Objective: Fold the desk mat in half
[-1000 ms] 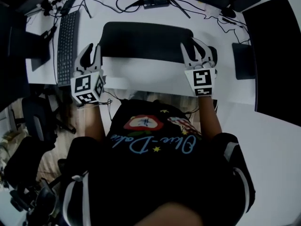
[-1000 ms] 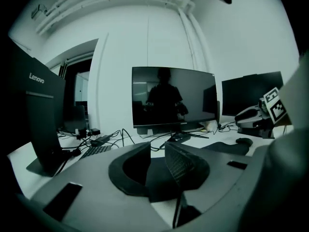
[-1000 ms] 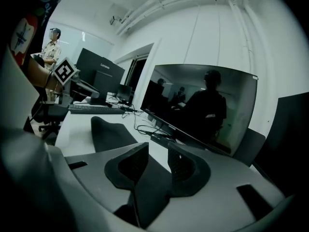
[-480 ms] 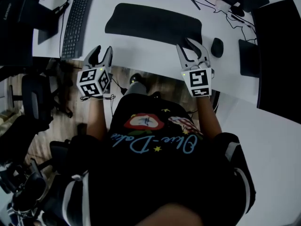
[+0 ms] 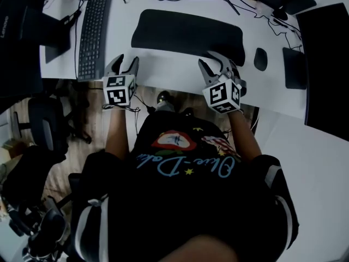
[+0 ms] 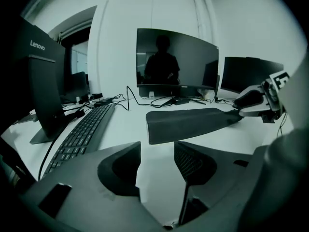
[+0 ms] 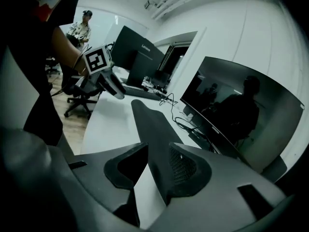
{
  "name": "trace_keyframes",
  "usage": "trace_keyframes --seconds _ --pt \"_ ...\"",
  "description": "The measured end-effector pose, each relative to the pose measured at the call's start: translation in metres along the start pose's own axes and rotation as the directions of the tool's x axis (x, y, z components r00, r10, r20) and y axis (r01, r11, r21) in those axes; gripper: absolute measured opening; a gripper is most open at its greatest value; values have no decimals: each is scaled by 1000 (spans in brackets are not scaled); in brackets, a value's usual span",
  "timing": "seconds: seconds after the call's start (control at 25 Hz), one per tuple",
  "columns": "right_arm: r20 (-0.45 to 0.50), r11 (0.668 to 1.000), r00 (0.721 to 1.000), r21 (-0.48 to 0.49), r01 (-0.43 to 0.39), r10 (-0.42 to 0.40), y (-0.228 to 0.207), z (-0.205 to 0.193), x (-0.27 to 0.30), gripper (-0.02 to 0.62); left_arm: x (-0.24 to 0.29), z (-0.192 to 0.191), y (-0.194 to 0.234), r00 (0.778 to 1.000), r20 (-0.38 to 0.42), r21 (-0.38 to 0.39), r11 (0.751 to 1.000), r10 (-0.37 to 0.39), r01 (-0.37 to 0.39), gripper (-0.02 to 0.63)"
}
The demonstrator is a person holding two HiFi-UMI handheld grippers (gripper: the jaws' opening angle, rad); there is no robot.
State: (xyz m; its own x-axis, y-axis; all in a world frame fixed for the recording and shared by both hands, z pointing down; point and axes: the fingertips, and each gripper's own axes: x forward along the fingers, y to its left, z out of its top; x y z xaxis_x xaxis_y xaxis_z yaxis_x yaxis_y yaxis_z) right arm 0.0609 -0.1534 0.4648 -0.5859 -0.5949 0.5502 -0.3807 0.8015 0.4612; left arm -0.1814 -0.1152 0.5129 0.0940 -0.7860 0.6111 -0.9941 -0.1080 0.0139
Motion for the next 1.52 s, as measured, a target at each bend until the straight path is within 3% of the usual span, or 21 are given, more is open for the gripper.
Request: trace_keyframes --seconds 0.28,0.6,0.72,0.92,1.24,1.36,1.52 --pt "-126 993 991 -98 -61 48 14 -9 43 137 35 3 11 996 -49 46 996 -78 80 213" --pt "-201 992 976 -79 -96 79 19 -15 65 143 53 6 1 979 -73 31 981 -189 192 210" --pt "-231 991 968 -66 -112 94 23 -18 69 143 57 5 -4 968 -83 31 971 -235 238 168" --pt "-263 991 958 -47 -128 111 26 -22 72 137 56 5 -5 954 -97 13 959 -282 285 153" --pt "-326 984 931 -10 -177 164 40 -30 75 104 49 21 0 959 -87 166 945 -269 280 31" --pt "-345 982 922 -3 -190 177 45 -34 75 98 47 31 -3 960 -69 245 929 -270 279 18" --pt "-353 976 915 -26 -216 193 48 -35 76 94 46 41 -6 955 -63 296 908 -290 295 18"
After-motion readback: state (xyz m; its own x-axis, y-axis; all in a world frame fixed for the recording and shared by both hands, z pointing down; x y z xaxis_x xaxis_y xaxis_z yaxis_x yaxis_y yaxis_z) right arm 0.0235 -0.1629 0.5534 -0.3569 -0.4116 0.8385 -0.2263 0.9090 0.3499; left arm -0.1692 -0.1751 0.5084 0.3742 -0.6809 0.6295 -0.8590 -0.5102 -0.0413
